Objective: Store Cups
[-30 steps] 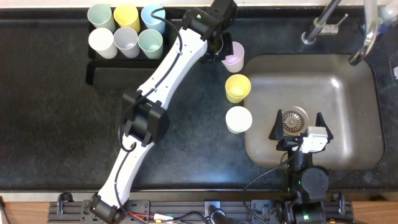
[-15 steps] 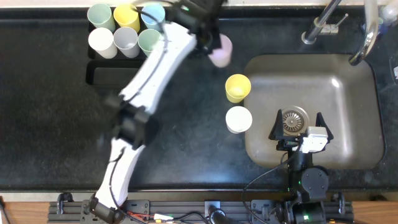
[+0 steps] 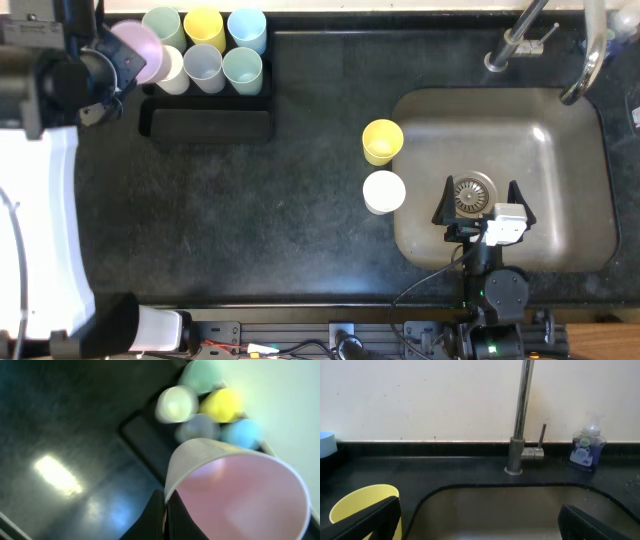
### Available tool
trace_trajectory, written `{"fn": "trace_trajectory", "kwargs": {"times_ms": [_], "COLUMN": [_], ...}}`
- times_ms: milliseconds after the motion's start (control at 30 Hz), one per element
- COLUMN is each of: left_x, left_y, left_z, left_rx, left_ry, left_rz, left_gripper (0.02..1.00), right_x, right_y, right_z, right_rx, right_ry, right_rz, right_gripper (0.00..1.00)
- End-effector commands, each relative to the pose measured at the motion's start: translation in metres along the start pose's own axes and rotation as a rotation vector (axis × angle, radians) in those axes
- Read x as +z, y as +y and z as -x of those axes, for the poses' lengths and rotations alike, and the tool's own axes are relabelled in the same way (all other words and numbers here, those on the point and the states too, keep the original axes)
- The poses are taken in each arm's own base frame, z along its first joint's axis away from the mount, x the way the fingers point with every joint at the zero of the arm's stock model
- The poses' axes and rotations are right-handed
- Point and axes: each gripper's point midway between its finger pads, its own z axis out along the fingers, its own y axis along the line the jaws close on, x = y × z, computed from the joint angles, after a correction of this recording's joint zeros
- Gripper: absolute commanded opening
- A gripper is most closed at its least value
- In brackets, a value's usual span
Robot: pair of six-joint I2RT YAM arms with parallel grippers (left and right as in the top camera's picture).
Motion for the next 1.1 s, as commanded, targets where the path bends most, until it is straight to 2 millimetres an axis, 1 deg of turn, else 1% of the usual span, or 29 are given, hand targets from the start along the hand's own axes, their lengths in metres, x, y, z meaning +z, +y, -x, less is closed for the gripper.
{"fn": "trace_trajectory", "kwargs": {"times_ms": [33, 167, 267, 433, 633, 800, 1100], "left_x": [0.069, 0.099, 0.11, 0.128, 0.156, 0.171, 0.191], "left_y": [0.036, 0.052, 0.056, 0.054, 0.045, 0.042, 0.047], "left_z": [-0.017, -0.015, -0.009, -0.003, -0.001, -0.003, -0.011], "left_rx": [-0.076, -0.113, -0.135, -0.143, -0.145, -0.145, -0.139], "left_ry": [0.13, 0.138, 0.135, 0.132, 0.141, 0.158, 0.192], "left_rz": [0.144, 0.18, 0.187, 0.189, 0.177, 0.179, 0.216], "left_gripper": [0.036, 0.036, 0.036, 0.036, 0.036, 0.036, 0.036], "right_x": [0.0, 0.0, 0.0, 0.0, 0.0, 0.0, 0.0], "right_y": [0.0, 0.0, 0.0, 0.0, 0.0, 0.0, 0.0], "right_z": [-0.003, -0.003, -0.003, -0.003, -0.003, -0.003, -0.003], "right_rx": [0.0, 0.0, 0.0, 0.0, 0.0, 0.0, 0.0], "right_ry": [0.0, 0.0, 0.0, 0.0, 0.0, 0.0, 0.0], "right_rz": [0.002, 0.002, 0.002, 0.002, 0.002, 0.002, 0.002], "right_gripper": [0.998, 0.998, 0.998, 0.993, 0.998, 0.996, 0.998]}}
